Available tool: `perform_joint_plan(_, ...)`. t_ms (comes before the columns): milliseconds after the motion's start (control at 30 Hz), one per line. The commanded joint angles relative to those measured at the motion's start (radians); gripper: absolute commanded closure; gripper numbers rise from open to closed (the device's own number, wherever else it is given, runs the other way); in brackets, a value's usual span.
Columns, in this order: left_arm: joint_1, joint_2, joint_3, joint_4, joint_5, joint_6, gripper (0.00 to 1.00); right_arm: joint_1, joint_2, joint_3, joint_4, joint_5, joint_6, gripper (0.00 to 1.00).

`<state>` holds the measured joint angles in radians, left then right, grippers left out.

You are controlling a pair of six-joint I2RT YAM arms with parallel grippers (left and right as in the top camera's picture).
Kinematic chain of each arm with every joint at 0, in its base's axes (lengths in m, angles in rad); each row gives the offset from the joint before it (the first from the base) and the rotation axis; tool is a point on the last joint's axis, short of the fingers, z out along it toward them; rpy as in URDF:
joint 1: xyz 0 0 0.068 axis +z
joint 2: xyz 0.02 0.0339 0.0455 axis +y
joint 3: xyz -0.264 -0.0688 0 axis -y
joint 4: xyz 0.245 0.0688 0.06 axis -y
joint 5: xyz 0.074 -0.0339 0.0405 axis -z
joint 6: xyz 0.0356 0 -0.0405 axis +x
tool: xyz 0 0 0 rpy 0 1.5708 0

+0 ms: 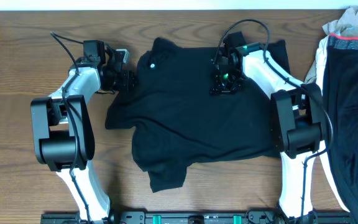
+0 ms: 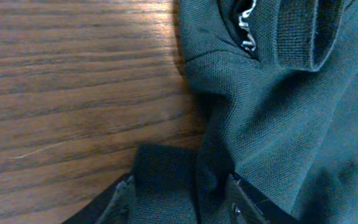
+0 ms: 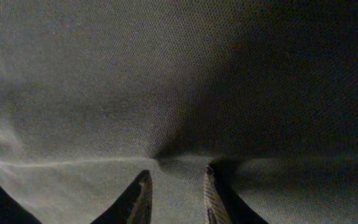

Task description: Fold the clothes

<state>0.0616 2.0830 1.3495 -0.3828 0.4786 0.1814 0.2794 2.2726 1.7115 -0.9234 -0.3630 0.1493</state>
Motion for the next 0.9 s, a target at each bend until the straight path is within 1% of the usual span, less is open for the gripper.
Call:
perform_joint_plan(0, 0.002, 0.023, 0.002, 0.003, -0.072, 0.005, 0.47, 0.004, 0.005, -0.024, -0.015, 0.049, 0.011, 0.73)
perform_joint_plan(133, 0.002, 0.016, 0.013, -0.002, -0.070, -0.023, 0.46, 0.004, 0.005, -0.024, -0.011, 0.049, 0.011, 0.72)
perform_joint_plan(267, 0.011, -0.035, 0.013, 0.003, -0.072, -0.025, 0.46, 0.004, 0.005, -0.024, -0.013, 0.049, 0.011, 0.72)
perform_joint_plan(367, 0.037, -0.076, 0.013, 0.019, -0.072, -0.041, 0.43, 0.004, 0.005, -0.024, -0.013, 0.049, 0.011, 0.72)
perform_joint_plan(433, 0.050, -0.082, 0.013, 0.015, -0.072, -0.042, 0.43, 0.004, 0.005, -0.024, -0.011, 0.049, 0.011, 0.72)
perform_joint_plan(567, 0.049, -0.060, 0.008, -0.021, -0.072, -0.043, 0.43, 0.004, 0.005, -0.024, -0.008, 0.049, 0.011, 0.71)
perform_joint_plan(667, 0.039, -0.029, 0.002, -0.021, -0.072, -0.021, 0.43, 0.004, 0.005, -0.024, -0.008, 0.049, 0.011, 0.72)
perform_joint_plan(867, 0.021, 0.011, 0.002, -0.021, -0.072, -0.016, 0.43, 0.004, 0.005, -0.024, -0.011, 0.049, 0.011, 0.72)
